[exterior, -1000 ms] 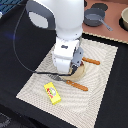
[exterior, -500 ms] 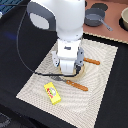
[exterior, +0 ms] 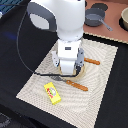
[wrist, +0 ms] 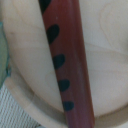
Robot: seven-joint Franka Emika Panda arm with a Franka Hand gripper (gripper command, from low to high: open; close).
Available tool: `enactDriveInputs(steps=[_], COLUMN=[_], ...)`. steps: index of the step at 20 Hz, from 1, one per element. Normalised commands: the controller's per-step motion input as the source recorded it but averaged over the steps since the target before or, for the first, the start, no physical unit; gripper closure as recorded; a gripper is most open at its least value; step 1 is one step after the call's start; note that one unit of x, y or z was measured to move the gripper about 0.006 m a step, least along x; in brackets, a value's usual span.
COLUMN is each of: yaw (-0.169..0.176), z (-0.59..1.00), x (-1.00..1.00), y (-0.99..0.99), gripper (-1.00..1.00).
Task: Interact with the objects in diverse but meaningful ways.
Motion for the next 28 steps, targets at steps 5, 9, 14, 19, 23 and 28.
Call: enactDriveInputs(steps=[5, 9, 14, 19, 23, 28], yaw=[0.0, 0.0, 0.0, 0.0, 0.0, 0.0], z=[-0.01, -0.02, -0.03, 0.71, 1.0, 1.0], x=[0.2, 0.19, 0.18, -0.06, -0.06, 0.0], y=[-0.08, -0.07, -0.08, 0.02, 0.16, 0.22], gripper=[1.0, 1.0, 1.0, 1.0, 1.0, 1.0])
